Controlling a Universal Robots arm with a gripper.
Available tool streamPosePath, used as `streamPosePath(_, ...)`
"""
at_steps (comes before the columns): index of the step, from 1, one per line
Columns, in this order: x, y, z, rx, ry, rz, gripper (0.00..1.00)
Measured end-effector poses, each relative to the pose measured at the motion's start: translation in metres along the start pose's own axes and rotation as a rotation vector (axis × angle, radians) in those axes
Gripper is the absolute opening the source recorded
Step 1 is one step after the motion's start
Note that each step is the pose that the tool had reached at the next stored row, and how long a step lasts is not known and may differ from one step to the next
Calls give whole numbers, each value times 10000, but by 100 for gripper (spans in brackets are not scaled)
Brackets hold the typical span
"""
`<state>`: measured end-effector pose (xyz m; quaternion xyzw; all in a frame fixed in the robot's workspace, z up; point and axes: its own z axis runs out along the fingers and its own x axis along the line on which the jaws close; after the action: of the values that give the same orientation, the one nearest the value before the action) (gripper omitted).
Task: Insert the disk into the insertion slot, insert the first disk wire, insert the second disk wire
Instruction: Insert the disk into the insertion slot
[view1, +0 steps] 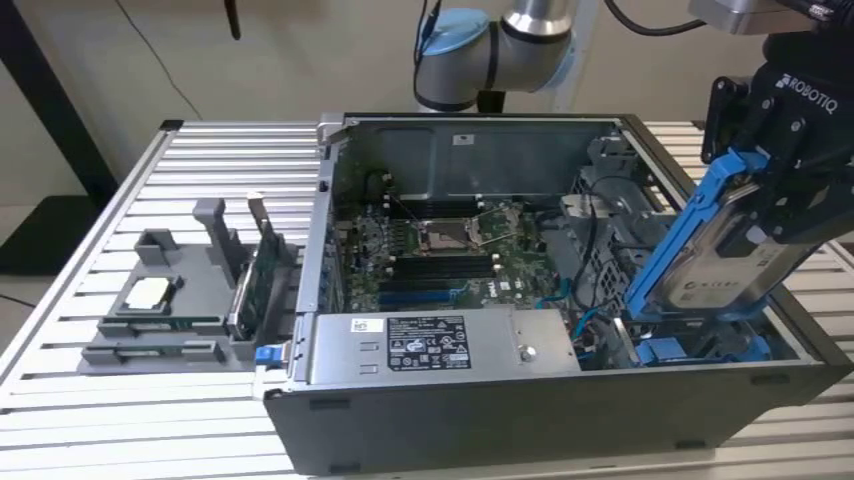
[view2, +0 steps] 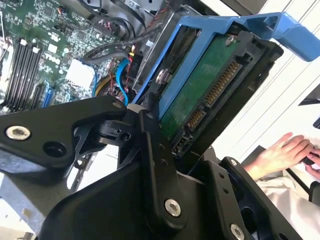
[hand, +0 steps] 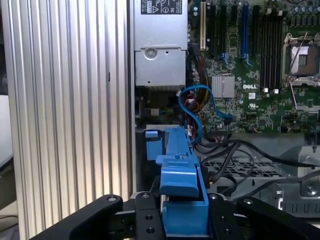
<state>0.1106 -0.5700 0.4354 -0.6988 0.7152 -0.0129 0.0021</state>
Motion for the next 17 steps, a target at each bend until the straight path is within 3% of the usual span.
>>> streamPosePath(6,-2,-52,70,0,-1,-1,33)
streamPosePath(17,-11,-51,181,0,-3,-42,33)
